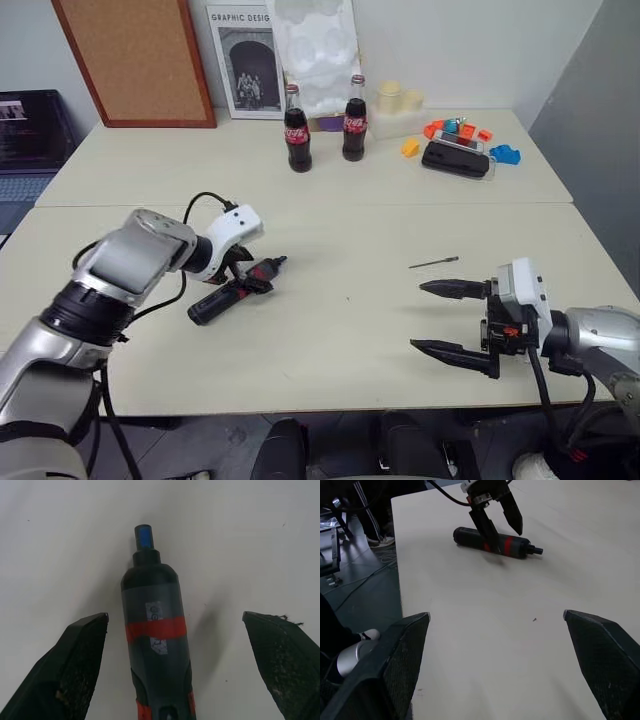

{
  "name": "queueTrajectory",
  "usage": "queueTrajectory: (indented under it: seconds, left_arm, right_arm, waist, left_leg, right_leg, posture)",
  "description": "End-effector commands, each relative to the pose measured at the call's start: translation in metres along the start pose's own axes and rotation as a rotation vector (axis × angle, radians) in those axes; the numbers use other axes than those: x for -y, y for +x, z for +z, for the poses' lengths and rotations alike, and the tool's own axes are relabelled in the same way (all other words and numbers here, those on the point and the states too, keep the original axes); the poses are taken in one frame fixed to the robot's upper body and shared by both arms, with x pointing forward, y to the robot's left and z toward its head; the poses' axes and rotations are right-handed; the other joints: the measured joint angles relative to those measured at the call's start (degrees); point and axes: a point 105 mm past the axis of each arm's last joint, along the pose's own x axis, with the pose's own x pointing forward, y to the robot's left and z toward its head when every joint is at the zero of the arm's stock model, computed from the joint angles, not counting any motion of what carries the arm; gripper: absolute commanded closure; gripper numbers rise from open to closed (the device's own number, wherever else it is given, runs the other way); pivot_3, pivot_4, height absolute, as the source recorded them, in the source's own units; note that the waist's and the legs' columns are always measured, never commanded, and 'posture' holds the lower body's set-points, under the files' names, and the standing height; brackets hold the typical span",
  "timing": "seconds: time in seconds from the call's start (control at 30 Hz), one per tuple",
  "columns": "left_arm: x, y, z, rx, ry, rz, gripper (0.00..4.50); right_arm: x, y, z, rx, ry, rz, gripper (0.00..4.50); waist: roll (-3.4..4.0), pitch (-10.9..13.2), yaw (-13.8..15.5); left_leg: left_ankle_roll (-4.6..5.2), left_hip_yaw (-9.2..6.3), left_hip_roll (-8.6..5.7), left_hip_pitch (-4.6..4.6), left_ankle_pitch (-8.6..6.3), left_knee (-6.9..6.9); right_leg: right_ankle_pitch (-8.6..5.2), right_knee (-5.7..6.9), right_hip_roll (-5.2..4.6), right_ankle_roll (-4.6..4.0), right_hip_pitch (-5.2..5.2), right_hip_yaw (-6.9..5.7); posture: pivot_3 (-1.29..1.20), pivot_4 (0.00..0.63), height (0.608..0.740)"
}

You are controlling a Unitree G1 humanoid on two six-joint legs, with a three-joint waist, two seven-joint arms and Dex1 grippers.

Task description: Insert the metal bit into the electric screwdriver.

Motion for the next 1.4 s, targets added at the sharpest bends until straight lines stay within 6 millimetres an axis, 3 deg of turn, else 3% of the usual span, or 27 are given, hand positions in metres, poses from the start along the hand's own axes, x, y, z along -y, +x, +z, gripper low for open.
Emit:
queueTrajectory:
  seconds: [0.03, 0.23, 0.47, 0.5, 0.87, 1.07, 1.13, 1.27, 1.4]
  left_arm:
    - [-0.007, -0.002, 0.013, 0.012, 0.028, 0.012, 0.0]
    - [-0.014, 0.007, 0.022, 0.008, 0.029, 0.009, 0.0]
    - [-0.019, 0.016, 0.017, -0.047, 0.081, 0.003, 0.0]
    - [-0.02, 0.016, 0.016, -0.052, 0.082, 0.005, 0.37]
    - [-0.013, 0.026, 0.013, -0.067, 0.074, -0.017, 2.75]
    - [-0.009, 0.026, 0.021, -0.031, 0.096, -0.022, 2.81]
    - [-0.011, 0.021, 0.029, 0.007, 0.116, -0.011, 2.81]
    - [-0.012, 0.005, 0.064, 0.168, 0.153, 0.023, 2.81]
    - [-0.007, -0.02, 0.128, 0.517, 0.125, 0.088, 2.81]
  right_arm:
    - [-0.008, 0.004, 0.009, 0.035, -0.025, 0.02, 0.0]
    - [-0.012, 0.008, 0.009, 0.038, -0.025, 0.029, 0.0]
    - [-0.013, 0.008, 0.008, 0.033, -0.028, 0.025, 0.0]
    - [-0.013, 0.008, 0.008, 0.032, -0.029, 0.024, 0.0]
    - [-0.012, 0.008, 0.008, 0.029, -0.036, 0.013, 0.0]
    - [-0.012, 0.007, 0.009, 0.028, -0.037, 0.011, 0.0]
    - [-0.012, 0.006, 0.01, 0.029, -0.038, 0.01, 0.0]
    - [-0.011, 0.002, 0.014, 0.036, -0.04, 0.003, 0.0]
    - [-0.006, -0.005, 0.024, 0.055, -0.045, -0.033, 0.0]
  waist:
    - [0.0, 0.0, 0.1]
    - [0.0, 0.0, 0.1]
    - [0.0, 0.0, 0.0]
    - [0.0, 0.0, 0.0]
    - [0.0, 0.0, 0.1]
    - [0.0, 0.0, 0.3]
    - [0.0, 0.0, 0.2]
    - [-0.02, 0.0, 0.4]
    - [-0.05, 0.0, 0.5]
  left_leg:
    - [0.0, 0.0, 0.0, 0.0, 0.0, 0.0]
    - [0.01, -0.01, -0.01, 0.0, 0.0, 0.03]
    - [0.01, -0.02, 0.0, 0.0, 0.0, 0.03]
    - [0.01, -0.02, 0.0, 0.0, 0.01, 0.03]
    - [0.02, -0.02, -0.01, 0.01, 0.01, 0.08]
    - [0.03, -0.08, -0.02, -0.01, 0.02, 0.32]
    - [0.03, -0.08, -0.02, -0.04, 0.01, 0.38]
    - [0.03, -0.14, -0.02, -0.15, 0.01, 0.49]
    - [0.03, -0.21, -0.03, -0.25, 0.01, 0.6]
  right_leg:
    - [0.0, 0.01, 0.0, 0.0, 0.0, 0.0]
    - [0.0, 0.02, 0.0, 0.0, 0.0, 0.0]
    - [0.0, 0.05, 0.0, 0.0, 0.0, 0.0]
    - [0.0, 0.06, 0.0, 0.0, 0.0, 0.0]
    - [0.0, 0.12, 0.0, 0.0, 0.0, 0.0]
    - [0.01, 0.21, -0.01, 0.02, 0.06, -0.03]
    - [0.01, 0.22, -0.01, 0.02, 0.06, -0.02]
    - [0.01, 0.21, -0.01, 0.03, 0.05, -0.1]
    - [0.03, 0.2, -0.03, 0.05, 0.03, -0.16]
  posture:
    - [0.0, 0.15, 0.74]
    - [0.0, 0.15, 0.74]
    - [0.0, 0.15, 0.74]
    - [0.0, 0.15, 0.74]
    - [0.0, 0.15, 0.74]
    - [0.0, 0.15, 0.74]
    - [0.0, 0.15, 0.74]
    - [0.0, 0.15, 0.74]
    - [0.0, 0.15, 0.74]
